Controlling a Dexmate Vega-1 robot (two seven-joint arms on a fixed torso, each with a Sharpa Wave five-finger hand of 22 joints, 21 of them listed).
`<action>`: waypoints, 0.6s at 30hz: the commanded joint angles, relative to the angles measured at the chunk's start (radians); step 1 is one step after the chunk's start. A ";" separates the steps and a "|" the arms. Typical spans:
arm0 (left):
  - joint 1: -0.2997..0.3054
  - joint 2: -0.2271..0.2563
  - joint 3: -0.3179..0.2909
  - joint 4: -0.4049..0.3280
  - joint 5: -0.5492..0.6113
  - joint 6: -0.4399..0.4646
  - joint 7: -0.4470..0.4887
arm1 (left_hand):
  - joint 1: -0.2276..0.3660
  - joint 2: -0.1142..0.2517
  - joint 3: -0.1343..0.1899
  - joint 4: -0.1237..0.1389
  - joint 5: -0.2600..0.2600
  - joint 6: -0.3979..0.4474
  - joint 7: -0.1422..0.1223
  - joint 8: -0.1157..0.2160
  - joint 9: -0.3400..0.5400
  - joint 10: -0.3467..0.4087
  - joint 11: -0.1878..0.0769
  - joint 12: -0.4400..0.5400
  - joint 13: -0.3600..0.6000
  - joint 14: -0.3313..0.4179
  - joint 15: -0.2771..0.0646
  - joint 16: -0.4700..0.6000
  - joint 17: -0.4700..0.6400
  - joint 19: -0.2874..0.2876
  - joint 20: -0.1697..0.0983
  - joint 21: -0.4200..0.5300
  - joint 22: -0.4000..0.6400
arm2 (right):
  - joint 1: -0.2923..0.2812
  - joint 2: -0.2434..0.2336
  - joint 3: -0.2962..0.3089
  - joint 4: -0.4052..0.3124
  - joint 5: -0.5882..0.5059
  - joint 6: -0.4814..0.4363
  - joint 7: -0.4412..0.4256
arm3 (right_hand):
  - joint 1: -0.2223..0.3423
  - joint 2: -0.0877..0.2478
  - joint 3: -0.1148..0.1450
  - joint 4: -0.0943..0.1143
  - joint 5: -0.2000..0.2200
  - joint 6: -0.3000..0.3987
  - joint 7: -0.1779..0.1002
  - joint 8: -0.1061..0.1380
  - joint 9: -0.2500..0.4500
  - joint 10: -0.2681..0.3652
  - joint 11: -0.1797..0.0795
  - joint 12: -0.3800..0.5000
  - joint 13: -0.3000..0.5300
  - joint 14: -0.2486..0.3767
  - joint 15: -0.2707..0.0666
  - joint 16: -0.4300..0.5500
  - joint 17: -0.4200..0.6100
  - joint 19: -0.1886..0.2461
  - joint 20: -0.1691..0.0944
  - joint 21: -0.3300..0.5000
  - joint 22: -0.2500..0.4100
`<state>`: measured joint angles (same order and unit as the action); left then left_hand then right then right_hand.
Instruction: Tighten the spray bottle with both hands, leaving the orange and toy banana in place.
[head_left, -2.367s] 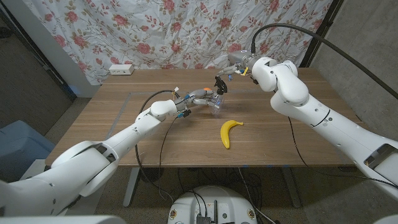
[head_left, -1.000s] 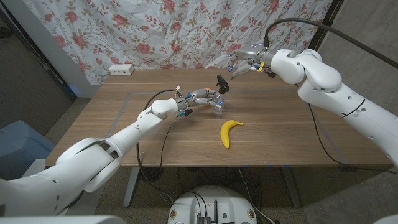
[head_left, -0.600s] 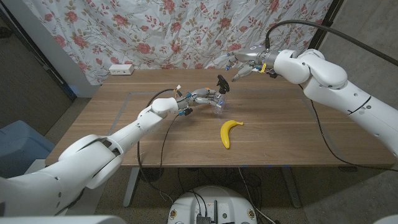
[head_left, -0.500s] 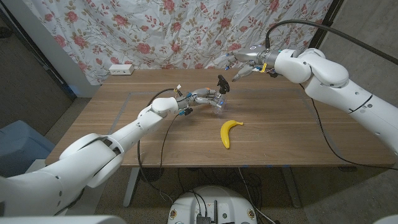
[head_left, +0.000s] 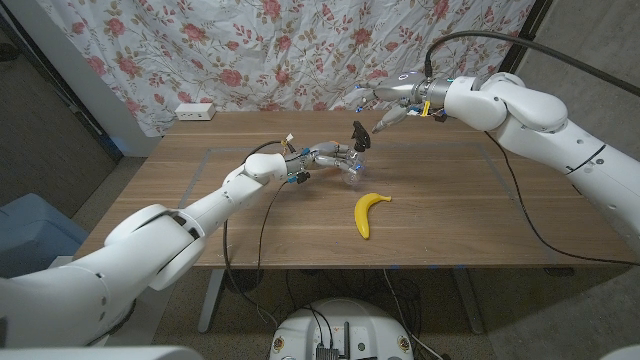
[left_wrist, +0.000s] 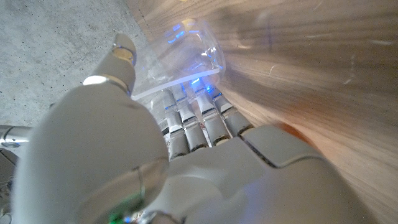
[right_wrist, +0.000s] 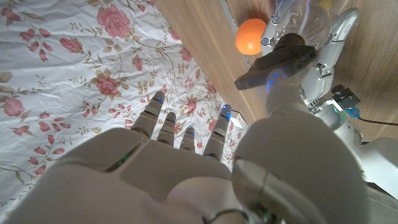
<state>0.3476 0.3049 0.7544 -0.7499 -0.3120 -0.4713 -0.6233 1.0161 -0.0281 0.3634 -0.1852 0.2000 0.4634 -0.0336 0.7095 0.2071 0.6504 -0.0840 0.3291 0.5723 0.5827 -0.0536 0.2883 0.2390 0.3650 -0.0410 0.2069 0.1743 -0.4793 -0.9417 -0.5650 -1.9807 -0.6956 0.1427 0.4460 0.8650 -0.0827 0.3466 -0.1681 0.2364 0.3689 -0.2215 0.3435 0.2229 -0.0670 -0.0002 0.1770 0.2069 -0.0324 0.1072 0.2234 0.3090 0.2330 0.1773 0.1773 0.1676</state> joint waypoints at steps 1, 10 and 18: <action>-0.033 -0.027 0.006 0.077 -0.001 -0.026 -0.044 | -0.023 0.141 0.013 0.017 0.006 0.145 -0.030 0.157 0.003 0.098 -0.087 0.003 0.003 0.005 -0.143 0.000 0.005 0.006 -0.050 -0.001 0.004 | 0.034 0.014 -0.008 0.047 -0.009 0.109 -0.006 | 0.020 -0.011 0.011 0.000 0.009 -0.013 0.000 -0.010 0.001 -0.038 0.008 -0.002 0.004 -0.027 0.014 -0.010 0.003 -0.018 0.008 -0.001 0.001; -0.046 -0.036 0.009 0.101 0.002 -0.029 -0.058 | -0.025 0.142 0.014 0.017 0.006 0.148 -0.029 0.158 0.003 0.101 -0.088 0.003 0.004 0.008 -0.143 -0.001 0.005 0.007 -0.049 -0.001 0.004 | 0.075 0.041 -0.034 0.094 -0.021 0.172 0.020 | 0.037 -0.019 0.017 -0.002 0.016 -0.030 0.000 -0.021 -0.002 -0.082 0.021 0.002 0.004 -0.069 0.041 -0.023 0.003 -0.041 0.014 0.000 0.001; -0.058 -0.046 0.011 0.126 0.007 -0.040 -0.063 | -0.025 0.142 0.015 0.015 0.006 0.147 -0.030 0.158 0.003 0.104 -0.089 0.003 0.005 0.007 -0.142 -0.002 0.004 0.007 -0.049 -0.001 0.004 | 0.105 0.060 -0.052 0.143 -0.014 0.228 0.029 | 0.041 -0.024 0.017 -0.002 0.019 -0.033 0.000 -0.024 -0.004 -0.094 0.023 0.003 0.004 -0.082 0.047 -0.025 0.002 -0.045 0.013 0.000 0.000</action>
<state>0.3070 0.2729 0.7618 -0.6607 -0.3124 -0.4975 -0.6714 1.0161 -0.0281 0.3635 -0.1853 0.1989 0.4634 -0.0336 0.7095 0.2071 0.6505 -0.0839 0.3239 0.5727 0.5826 -0.0535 0.2884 0.2390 0.3650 -0.0410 0.2069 0.1743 -0.4132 -0.9061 -0.5939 -1.8942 -0.7069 0.2957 0.4621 0.8952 -0.0999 0.3579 -0.1709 0.2497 0.3402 -0.2250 0.3209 0.2183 -0.1505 0.0231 0.1770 0.2069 -0.1022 0.1521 0.1994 0.3088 0.1977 0.1911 0.1773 0.1677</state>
